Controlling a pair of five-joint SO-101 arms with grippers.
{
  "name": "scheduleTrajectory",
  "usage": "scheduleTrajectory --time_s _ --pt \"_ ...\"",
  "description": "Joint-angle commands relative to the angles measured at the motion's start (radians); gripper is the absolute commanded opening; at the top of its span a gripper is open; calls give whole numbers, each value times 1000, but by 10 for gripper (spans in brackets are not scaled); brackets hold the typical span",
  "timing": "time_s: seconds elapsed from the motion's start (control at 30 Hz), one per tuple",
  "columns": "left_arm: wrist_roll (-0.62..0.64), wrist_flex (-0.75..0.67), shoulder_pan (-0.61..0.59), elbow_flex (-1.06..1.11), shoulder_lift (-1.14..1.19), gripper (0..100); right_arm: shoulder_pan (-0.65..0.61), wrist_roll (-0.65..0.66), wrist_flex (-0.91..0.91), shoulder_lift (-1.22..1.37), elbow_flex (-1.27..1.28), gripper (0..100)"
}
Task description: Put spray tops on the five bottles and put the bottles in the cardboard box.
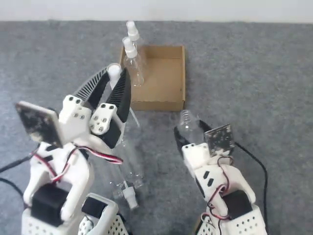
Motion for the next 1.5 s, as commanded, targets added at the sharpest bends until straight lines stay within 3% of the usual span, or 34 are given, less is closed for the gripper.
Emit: scheduleTrajectory --time_s 0.0,0.2,0.57,1.47 --pt "15 -87 -6 22 -72 13 -87 15 -84 -12 21 6" --pt "18 -118 -3 35 -109 13 -200 89 -254 -7 121 6" --pt "124 -98 -6 48 -110 13 -217 121 -246 -10 121 6" --pt "173 -51 -23 125 -110 13 -315 206 -252 -10 121 6"
